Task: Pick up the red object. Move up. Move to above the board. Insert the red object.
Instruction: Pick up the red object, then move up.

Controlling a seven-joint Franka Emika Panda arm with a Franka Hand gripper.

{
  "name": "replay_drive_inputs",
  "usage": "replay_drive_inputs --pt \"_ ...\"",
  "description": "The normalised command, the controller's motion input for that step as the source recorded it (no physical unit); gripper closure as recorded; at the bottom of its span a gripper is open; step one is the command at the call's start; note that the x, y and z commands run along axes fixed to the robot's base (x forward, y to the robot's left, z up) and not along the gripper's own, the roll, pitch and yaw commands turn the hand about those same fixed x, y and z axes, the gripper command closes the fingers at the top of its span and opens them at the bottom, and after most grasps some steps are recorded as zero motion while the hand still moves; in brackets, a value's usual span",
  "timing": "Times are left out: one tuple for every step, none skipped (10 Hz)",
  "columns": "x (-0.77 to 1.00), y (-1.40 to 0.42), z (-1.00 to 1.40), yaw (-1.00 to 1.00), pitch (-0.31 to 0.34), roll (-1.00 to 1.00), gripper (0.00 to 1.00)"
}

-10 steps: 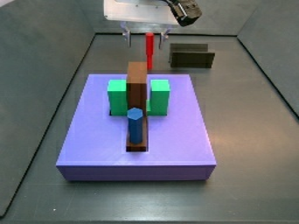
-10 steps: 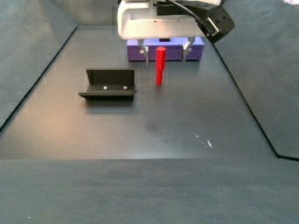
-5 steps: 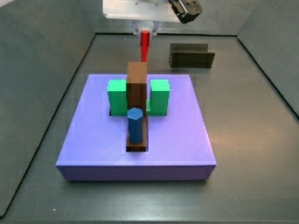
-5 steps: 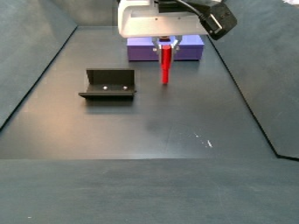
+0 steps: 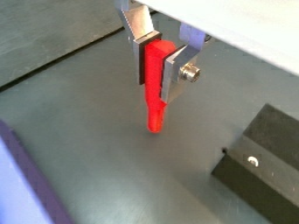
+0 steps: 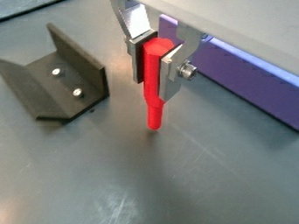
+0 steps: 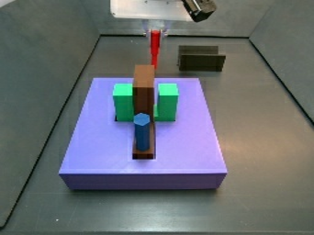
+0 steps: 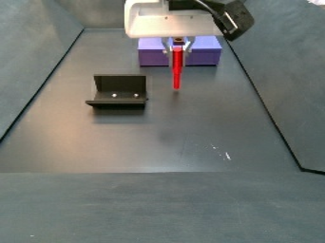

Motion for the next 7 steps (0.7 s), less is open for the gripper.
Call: replay_drive_inputs --pt "0.0 0.0 0.0 0.0 0.0 0.0 1.0" --pt "0.0 0.0 0.0 0.0 0.0 0.0 1.0" --pt "0.0 0.0 0.0 0.0 0.0 0.0 1.0" --pt "0.0 0.0 0.0 0.0 0.0 0.0 1.0" --pt "0.0 0.0 0.0 0.0 0.0 0.0 1.0" --pt "0.0 0.0 0.0 0.0 0.0 0.0 1.0" --pt "0.0 0.0 0.83 0.0 0.0 0.0 1.0"
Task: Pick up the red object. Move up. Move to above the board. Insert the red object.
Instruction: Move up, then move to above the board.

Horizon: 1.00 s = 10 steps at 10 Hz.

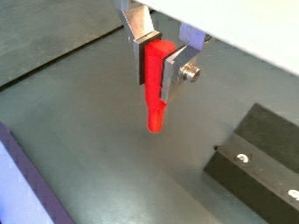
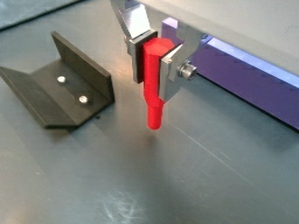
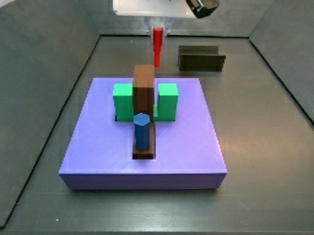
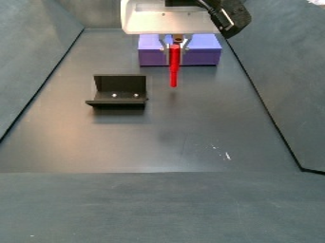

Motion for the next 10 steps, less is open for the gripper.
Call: replay_drive_inputs --pt "-0.1 -0.05 0.73 0.04 0.064 0.0 1.0" --pt "-0.11 -0.05 0.59 0.04 0.075 0.0 1.0" --pt "-0.04 -0.02 0.22 0.03 0.032 0.04 1.0" --pt "0.0 0.0 1.4 0.0 0.0 0.0 1.0" --pt "-0.01 0.0 1.4 -0.01 0.015 0.0 1.0" --pt "-0.04 0.01 1.4 0.0 0.017 0.02 1.0" --pt "0.02 0.0 1.4 0.0 0.019 0.02 1.0" --pt "0.05 0.01 0.96 0.0 0.078 0.01 1.0" --pt "0.04 0.01 0.73 0.0 0.09 0.01 1.0" --pt "0.03 0.01 0.33 0.0 0.064 0.01 1.0"
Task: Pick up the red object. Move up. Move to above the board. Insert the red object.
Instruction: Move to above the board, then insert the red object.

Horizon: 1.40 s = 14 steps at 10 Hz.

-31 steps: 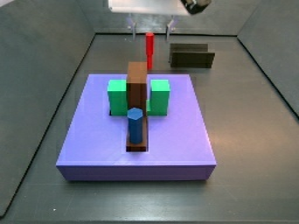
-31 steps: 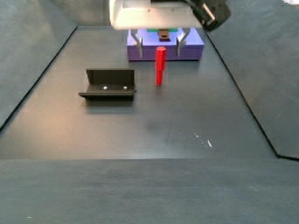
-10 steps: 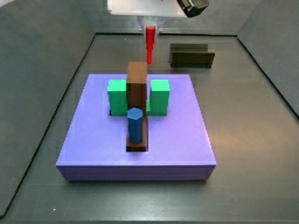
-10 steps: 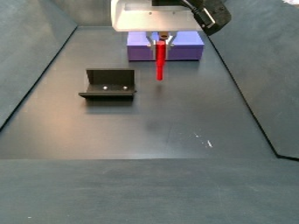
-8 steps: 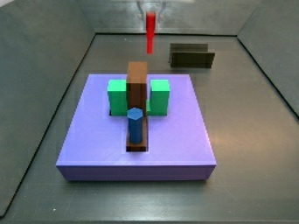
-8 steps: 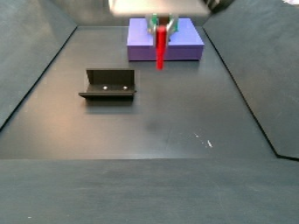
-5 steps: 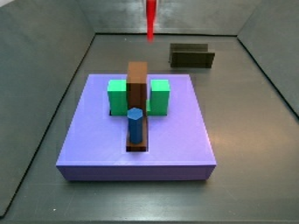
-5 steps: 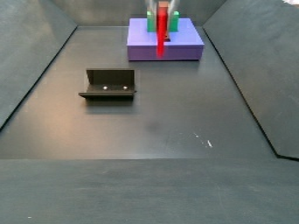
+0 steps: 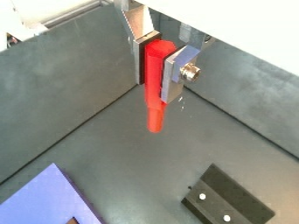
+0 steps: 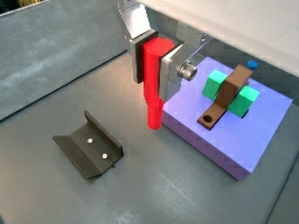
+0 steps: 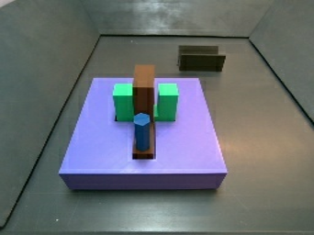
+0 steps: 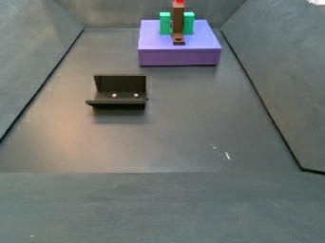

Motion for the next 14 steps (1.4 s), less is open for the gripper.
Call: replay_drive_inputs --pt "-0.05 -1.4 0.28 -0.1 0.212 0.21 1.0" --pt "-0.06 -1.4 0.23 -0.09 0.191 0.21 1.0" --pt "-0.05 -1.4 0.24 -0.05 0.153 0.19 1.0" --pt "-0.03 -1.4 0.24 -0.02 0.139 0.1 1.0" --pt "-0.02 -1.4 0.24 -0.01 0.13 0.07 1.0" --pt "0.01 -1.4 0.24 0.0 0.121 0.05 1.0" --pt "0.06 -0.86 0.15 0.0 0.134 0.03 1.0" --pt "0.09 -0.48 0.09 0.0 0.139 0.02 1.0" --pt "0.06 -0.25 0.06 0.0 0.119 0.02 1.0" --pt "0.04 -0.17 0.05 0.01 0.1 0.02 1.0" --pt "0.0 0.0 -0.01 0.0 0.0 -0.02 1.0" --pt "0.14 0.4 -0.11 0.0 -0.013 -0.26 1.0" --pt "0.04 0.88 -0.55 0.0 -0.007 -0.19 1.0" --pt "0.0 1.0 -0.89 0.0 0.0 0.0 1.0"
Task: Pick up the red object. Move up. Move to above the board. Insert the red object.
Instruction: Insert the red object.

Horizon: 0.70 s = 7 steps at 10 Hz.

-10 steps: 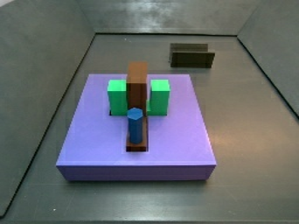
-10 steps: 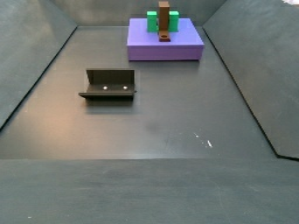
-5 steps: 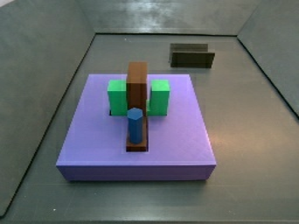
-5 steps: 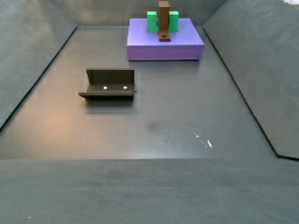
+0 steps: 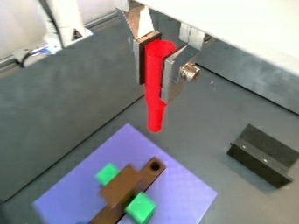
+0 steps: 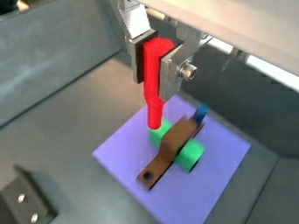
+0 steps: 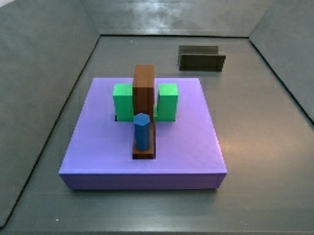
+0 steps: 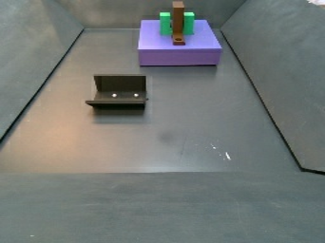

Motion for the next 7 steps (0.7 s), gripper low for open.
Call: replay_drive_inputs --pt "0.0 0.74 -1.0 0.03 -0.013 0.09 1.0" --pt "0.16 0.45 -1.0 0.16 -0.021 0.08 1.0" --pt "0.03 0.11 -1.0 0.24 -0.034 0.12 1.0" --pt "0.06 -0.06 -0.95 0.29 -0.017 0.17 1.0" --pt "0.03 -0.1 -0.9 0.33 -0.013 0.19 1.0" --pt "0.02 -0.08 -0.92 0.25 0.0 0.19 1.0" --pt "0.0 0.0 -0.62 0.22 -0.004 0.09 1.0"
